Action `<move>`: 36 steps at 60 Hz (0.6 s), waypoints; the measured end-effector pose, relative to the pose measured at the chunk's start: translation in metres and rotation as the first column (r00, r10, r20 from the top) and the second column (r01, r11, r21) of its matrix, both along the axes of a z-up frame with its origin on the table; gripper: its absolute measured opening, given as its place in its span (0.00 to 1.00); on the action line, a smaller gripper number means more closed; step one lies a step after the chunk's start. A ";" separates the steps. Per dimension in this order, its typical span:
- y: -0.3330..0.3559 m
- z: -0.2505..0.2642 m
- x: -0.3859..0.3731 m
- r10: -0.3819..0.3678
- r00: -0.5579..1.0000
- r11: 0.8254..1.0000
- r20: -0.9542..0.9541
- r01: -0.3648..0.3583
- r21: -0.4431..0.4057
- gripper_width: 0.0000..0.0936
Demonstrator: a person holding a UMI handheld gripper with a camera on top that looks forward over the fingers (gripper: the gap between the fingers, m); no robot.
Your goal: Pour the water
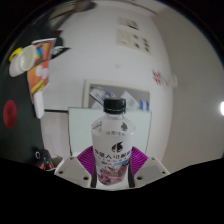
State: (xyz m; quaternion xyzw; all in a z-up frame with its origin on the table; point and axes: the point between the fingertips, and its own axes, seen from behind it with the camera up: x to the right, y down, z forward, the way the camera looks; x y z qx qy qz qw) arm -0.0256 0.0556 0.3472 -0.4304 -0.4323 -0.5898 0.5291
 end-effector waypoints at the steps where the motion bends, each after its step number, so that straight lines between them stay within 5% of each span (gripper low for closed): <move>1: 0.005 -0.007 -0.014 0.011 0.999 1.000 0.045 -0.010 -0.013 0.44; 17: 0.062 -0.133 -0.143 0.166 0.819 0.976 0.549 -0.056 -0.212 0.44; 26: 0.067 -0.164 -0.155 0.195 0.771 0.962 0.607 -0.030 -0.270 0.44; 36: 0.059 -0.151 -0.159 0.226 0.829 0.955 0.511 -0.086 -0.282 0.44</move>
